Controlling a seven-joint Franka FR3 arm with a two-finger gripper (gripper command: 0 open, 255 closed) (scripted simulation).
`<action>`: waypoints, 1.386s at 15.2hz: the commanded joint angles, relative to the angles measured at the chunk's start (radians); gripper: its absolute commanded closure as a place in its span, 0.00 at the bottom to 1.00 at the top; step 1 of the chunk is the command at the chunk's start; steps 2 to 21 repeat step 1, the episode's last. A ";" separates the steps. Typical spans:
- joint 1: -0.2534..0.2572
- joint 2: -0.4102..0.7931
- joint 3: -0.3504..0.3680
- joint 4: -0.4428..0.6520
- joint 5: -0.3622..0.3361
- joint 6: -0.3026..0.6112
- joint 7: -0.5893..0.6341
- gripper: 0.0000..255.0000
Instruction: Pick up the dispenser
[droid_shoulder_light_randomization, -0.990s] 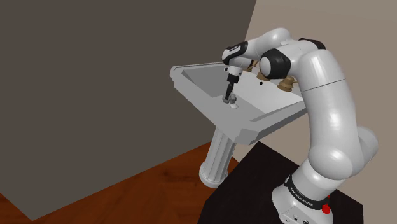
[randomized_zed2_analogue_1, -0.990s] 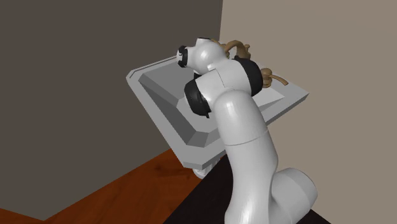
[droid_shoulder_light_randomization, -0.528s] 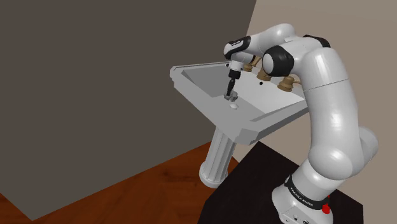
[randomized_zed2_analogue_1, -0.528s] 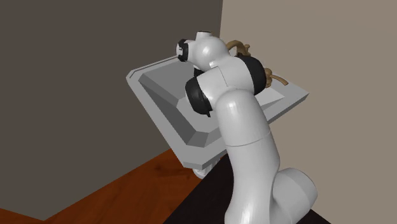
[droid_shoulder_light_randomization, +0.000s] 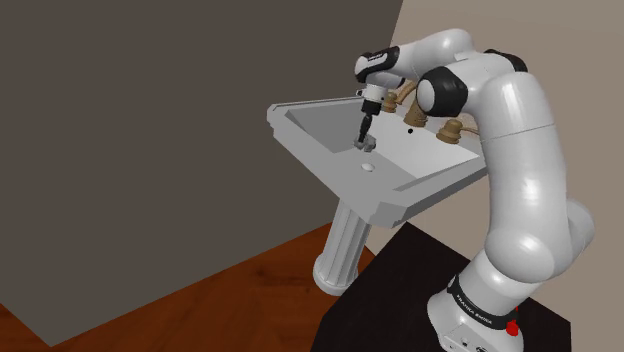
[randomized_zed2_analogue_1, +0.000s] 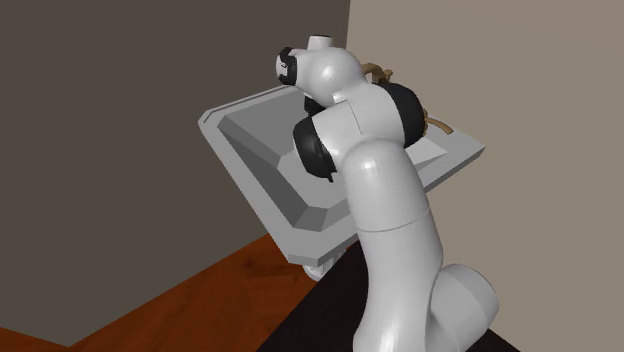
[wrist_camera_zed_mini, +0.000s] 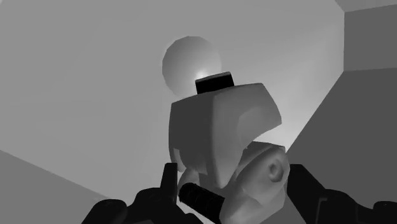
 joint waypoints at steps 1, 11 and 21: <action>0.000 -0.004 -0.001 0.001 -0.002 -0.005 0.000 1.00; 0.000 -0.004 -0.001 0.001 -0.002 -0.005 0.000 1.00; 0.000 -0.004 -0.001 0.001 -0.002 -0.005 0.000 1.00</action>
